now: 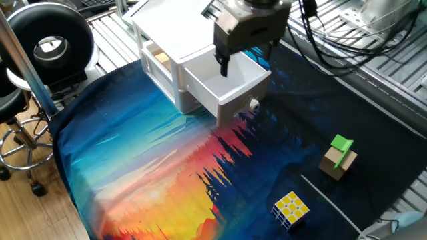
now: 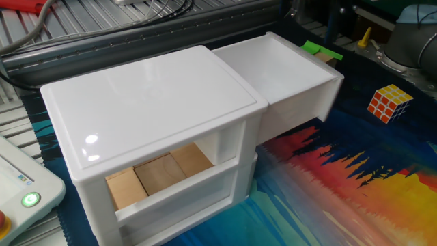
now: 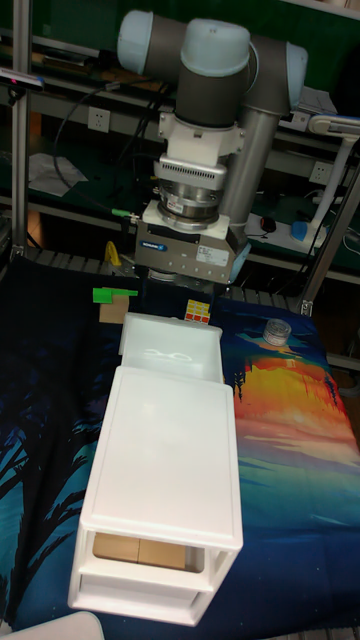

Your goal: Use the gripper to push and close the drawer

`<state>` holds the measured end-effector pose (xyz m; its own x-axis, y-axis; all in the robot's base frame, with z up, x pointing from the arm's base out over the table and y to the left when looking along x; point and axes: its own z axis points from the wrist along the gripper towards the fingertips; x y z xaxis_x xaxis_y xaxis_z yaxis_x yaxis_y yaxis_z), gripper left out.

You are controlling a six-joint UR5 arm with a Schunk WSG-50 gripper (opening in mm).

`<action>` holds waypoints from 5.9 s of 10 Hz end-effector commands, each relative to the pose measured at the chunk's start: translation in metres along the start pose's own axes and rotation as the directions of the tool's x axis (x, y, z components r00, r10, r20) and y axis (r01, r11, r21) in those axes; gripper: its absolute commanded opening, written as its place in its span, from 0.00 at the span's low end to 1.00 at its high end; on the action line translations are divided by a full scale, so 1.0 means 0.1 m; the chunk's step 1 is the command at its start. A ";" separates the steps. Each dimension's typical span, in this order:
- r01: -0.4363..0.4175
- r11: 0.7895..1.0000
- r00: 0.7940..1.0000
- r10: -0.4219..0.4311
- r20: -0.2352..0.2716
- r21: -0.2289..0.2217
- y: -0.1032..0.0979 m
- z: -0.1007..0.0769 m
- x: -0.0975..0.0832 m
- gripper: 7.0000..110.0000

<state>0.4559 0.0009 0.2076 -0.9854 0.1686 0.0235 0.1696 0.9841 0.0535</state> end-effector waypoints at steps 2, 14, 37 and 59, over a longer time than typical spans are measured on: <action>0.024 0.999 0.998 -0.025 0.054 0.024 -0.01 0.37 0.15 0.99; 0.121 0.993 0.989 -0.120 0.083 -0.014 0.04 0.53 0.23 0.99; 0.102 0.995 0.992 -0.103 0.070 0.008 0.05 0.55 -0.21 0.99; 0.123 0.992 0.992 -0.124 0.038 0.008 0.09 0.51 -0.74 0.99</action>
<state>0.5217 -0.0029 0.1580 -0.9988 0.0446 -0.0207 0.0437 0.9983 0.0387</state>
